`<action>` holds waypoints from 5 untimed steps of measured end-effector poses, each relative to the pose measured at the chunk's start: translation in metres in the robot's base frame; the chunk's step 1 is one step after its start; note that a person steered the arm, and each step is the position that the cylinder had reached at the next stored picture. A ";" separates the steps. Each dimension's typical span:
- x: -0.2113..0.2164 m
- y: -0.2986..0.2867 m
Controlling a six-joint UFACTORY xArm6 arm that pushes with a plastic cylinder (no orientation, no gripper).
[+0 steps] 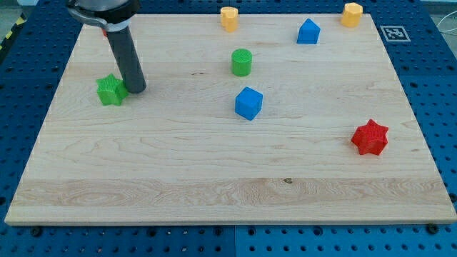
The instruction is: Push the green star down a bit
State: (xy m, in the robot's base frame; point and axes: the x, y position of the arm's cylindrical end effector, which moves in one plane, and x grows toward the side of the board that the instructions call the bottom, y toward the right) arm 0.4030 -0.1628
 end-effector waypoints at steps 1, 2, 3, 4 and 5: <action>0.007 0.000; 0.006 0.000; -0.025 0.000; -0.048 -0.013; -0.049 -0.026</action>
State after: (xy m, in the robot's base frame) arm 0.3540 -0.1884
